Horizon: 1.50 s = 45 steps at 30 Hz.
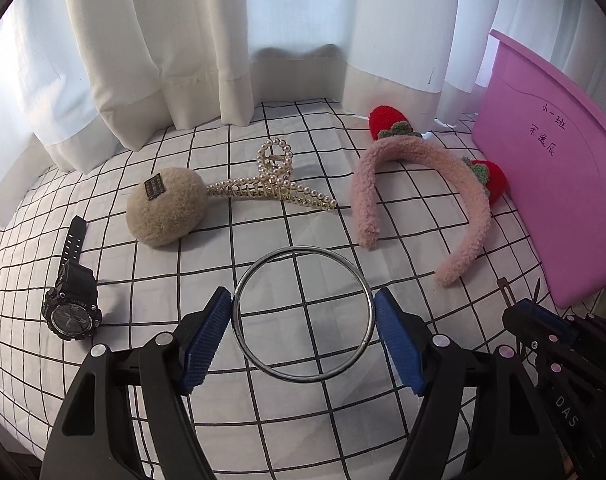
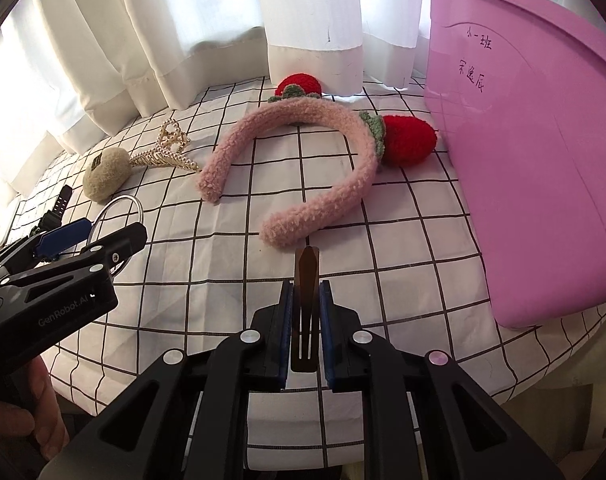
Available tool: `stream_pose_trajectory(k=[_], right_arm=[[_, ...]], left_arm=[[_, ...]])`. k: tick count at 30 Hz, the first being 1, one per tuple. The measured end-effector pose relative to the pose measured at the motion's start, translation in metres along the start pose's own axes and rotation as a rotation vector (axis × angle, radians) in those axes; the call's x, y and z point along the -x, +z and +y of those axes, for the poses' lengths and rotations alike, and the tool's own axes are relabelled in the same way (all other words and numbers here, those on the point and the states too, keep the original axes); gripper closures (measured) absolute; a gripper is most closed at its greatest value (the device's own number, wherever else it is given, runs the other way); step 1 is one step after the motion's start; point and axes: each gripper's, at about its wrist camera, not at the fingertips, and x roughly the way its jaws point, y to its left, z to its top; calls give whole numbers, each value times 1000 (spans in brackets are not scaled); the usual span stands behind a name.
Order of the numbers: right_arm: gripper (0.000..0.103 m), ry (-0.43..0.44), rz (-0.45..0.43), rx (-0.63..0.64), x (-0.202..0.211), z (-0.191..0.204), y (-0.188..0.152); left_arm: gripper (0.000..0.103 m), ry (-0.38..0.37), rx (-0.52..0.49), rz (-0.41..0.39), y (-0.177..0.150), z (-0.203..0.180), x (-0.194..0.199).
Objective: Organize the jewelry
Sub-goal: 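Carry the ring and hair clip over the pink tub with both tools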
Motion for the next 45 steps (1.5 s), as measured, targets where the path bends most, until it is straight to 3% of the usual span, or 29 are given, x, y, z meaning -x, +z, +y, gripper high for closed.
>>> stream_pose_trajectory(k=[11, 18, 24, 33, 45], right_arm=[[90, 21, -140, 18, 63, 0, 36], [90, 23, -252, 14, 112, -17, 63], [90, 4, -331, -16, 146, -50, 80], [90, -59, -377, -109, 171, -127, 87], [90, -85, -328, -196, 176, -215, 86]], left_arm=[[32, 0, -16, -95, 33, -4, 52], [32, -21, -50, -173, 66, -27, 91], [32, -56, -105, -231, 92, -67, 114], [32, -201, -176, -265, 125, -148, 132], [32, -290, -245, -239, 148, -250, 125]])
